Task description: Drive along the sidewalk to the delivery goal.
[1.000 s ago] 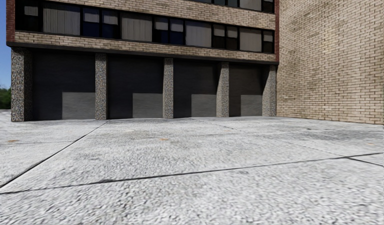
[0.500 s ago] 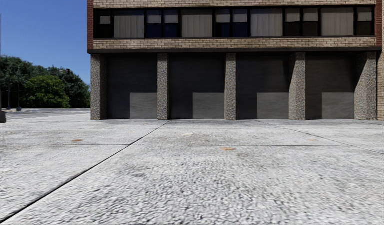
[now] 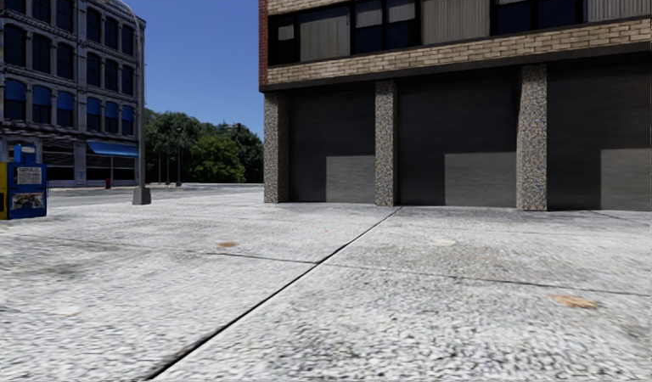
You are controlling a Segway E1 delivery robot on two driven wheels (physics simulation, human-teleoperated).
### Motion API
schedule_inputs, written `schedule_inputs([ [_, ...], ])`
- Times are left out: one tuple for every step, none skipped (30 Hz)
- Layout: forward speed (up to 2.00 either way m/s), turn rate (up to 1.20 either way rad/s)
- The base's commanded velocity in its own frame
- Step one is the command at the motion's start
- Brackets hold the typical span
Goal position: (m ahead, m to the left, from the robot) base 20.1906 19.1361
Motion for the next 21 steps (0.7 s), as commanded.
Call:
schedule_inputs([
  [2.0, 0.73],
  [2.0, 0.67],
  [2.0, 0.67],
  [2.0, 0.57],
  [2.0, 0.38],
  [2.0, 0.0],
  [2.0, 0.0],
  [2.0, 0.0],
  [2.0, 0.0],
  [2.0, 0.0],
  [2.0, 0.0],
  [2.0, 0.0],
  [2.0, 0.0],
  [2.0, 0.0],
  [2.0, 0.0],
  [2.0, 0.0],
  [2.0, 0.0],
  [2.0, 0.0],
  [2.0, 0.0],
  [2.0, 0.0],
  [2.0, 0.0],
])
